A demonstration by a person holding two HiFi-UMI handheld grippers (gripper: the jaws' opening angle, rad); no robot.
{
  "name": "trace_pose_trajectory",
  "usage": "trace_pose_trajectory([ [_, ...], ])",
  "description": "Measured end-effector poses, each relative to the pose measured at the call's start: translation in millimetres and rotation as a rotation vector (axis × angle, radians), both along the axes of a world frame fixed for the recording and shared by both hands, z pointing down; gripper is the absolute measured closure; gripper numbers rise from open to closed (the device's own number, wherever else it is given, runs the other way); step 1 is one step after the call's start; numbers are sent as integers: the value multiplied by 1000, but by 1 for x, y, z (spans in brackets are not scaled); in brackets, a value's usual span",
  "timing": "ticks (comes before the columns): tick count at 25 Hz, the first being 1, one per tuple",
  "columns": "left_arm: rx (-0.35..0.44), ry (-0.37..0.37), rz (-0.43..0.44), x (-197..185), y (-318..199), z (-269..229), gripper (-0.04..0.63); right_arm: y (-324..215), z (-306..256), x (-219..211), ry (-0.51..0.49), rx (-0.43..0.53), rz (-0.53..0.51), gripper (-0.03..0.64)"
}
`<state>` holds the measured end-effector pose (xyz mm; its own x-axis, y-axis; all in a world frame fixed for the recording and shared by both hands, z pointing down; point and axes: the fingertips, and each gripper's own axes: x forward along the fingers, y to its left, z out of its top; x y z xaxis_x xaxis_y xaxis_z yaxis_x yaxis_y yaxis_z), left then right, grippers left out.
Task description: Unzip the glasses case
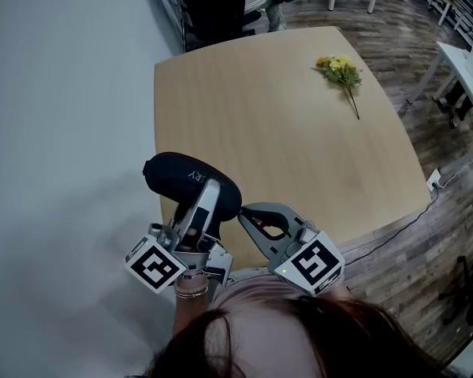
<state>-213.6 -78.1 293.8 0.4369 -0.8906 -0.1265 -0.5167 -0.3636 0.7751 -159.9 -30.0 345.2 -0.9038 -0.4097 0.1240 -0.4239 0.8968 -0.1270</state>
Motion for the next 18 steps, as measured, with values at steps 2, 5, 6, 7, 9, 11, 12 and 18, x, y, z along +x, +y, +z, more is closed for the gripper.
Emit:
trace_pose_trajectory([
  [2,-2,5,9,2,0,2,334,-3,2,3,5,-6,2,601],
  [5,5,3,16,5,3,1,334,-5,4,5,8,-3,6,601],
  [6,7,-4,18,5,4,1,334,-6,4,5,2,-2,5,601],
  [7,9,-11,19,5,6,1,334,-6,3,5,-3,-2,3,601],
  [9,7,-17,21,6,8,0,334,-9,3,5,-6,-4,-7,601],
  [11,7,-18,17,6,8,0,334,-11,4,5,-2,-3,-26,601],
  [12,7,-20,13,5,7,0,334,-12,4,4,-5,-2,-33,601],
  [18,9,-58,19,4,7,-1,334,-19,5,-1,3,13,-52,601],
])
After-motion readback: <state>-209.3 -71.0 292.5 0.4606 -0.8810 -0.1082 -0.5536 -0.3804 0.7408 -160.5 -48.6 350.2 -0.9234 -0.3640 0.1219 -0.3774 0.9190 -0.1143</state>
